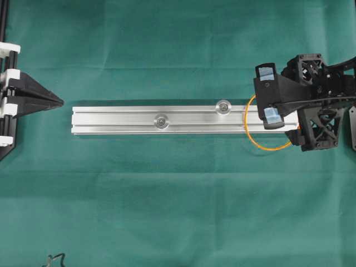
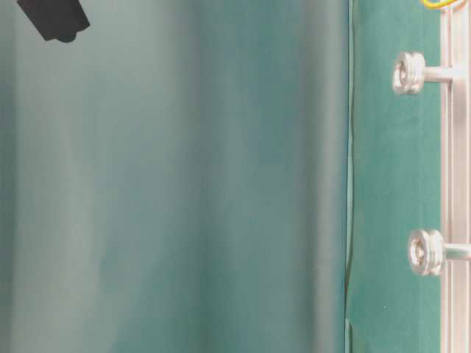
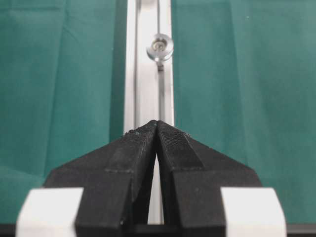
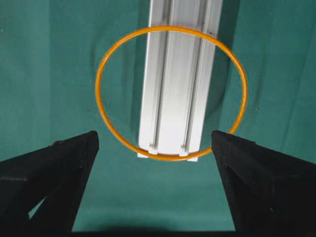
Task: Hook the rubber onto the shaft.
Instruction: 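Lower the right gripper and close it on the band's edge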
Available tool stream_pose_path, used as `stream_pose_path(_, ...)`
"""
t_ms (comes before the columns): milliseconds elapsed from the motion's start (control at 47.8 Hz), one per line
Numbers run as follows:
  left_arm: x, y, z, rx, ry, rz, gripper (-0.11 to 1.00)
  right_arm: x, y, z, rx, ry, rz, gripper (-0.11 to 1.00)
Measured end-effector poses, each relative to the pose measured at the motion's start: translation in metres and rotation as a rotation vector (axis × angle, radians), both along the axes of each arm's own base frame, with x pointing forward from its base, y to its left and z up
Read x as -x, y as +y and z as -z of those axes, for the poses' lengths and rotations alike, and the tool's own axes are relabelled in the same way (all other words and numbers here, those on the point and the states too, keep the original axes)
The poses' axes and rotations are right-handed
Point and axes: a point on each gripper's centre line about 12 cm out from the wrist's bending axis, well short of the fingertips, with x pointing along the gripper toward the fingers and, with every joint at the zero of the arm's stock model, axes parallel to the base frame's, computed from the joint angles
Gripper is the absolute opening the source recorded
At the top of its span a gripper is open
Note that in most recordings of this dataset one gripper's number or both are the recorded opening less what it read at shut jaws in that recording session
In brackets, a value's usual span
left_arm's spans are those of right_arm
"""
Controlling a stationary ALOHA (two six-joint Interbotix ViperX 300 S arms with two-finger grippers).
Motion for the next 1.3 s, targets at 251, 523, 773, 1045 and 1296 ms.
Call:
stream_pose_path(251, 0.000, 0.000, 0.000, -0.001, 0.000, 0.001, 0.00, 0.000, 0.003, 0.006, -0.017, -0.009, 0.001, 0.99)
stream_pose_path(523, 0.000, 0.000, 0.000, -0.001, -0.002, 0.001, 0.00, -0.002, 0.014, 0.028, -0.048, -0.004, -0.018, 0.99)
stream_pose_path(773, 0.000, 0.000, 0.000, 0.011, -0.002, -0.006, 0.00, -0.003, 0.025, 0.048, -0.077, -0.012, 0.000, 0.99)
stream_pose_path(1045, 0.000, 0.000, 0.000, 0.009, 0.000, -0.005, 0.00, 0.000, 0.037, 0.070, -0.087, -0.006, -0.001, 0.99)
stream_pose_path(1296, 0.000, 0.000, 0.000, 0.008, 0.000, -0.005, 0.00, -0.001, 0.044, 0.086, -0.091, -0.017, -0.012, 0.99)
